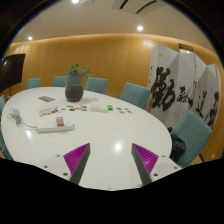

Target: Unplug charger

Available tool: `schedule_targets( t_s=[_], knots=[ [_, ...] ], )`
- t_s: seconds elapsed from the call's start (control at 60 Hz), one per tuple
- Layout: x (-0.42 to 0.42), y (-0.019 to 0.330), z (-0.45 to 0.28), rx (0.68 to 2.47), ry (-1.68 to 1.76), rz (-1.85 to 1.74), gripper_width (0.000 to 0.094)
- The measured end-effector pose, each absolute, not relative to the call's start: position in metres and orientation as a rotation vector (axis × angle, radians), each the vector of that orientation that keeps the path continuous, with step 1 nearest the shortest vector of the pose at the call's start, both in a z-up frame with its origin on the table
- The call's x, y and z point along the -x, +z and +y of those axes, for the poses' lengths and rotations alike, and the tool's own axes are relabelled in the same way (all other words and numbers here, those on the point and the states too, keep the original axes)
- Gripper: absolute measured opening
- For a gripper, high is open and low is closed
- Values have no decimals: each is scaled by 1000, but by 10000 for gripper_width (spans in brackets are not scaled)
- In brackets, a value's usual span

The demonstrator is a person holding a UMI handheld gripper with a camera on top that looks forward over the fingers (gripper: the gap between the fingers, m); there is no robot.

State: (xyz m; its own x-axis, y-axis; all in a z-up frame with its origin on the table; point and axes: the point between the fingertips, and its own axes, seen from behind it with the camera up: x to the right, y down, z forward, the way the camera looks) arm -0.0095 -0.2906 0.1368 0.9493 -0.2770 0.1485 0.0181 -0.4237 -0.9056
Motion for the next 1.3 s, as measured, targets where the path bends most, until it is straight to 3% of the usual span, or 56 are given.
schedule_targets(
  t_s=[0.3,0.417,0.633,0.85,1.033,1.067,1.117,1.3],
  knots=[
    [39,92,-306,2051,-257,111,871],
    [90,67,-273,2062,-149,35,867],
    [190,54,-169,2014,45,-105,867],
    [225,51,-62,1990,69,-108,844],
    [215,30,-2,2039,32,-41,707],
    [213,35,7,2003,11,-54,617],
    [215,36,12,2002,13,-72,353],
    [214,36,10,2015,14,-77,263]
  ],
)
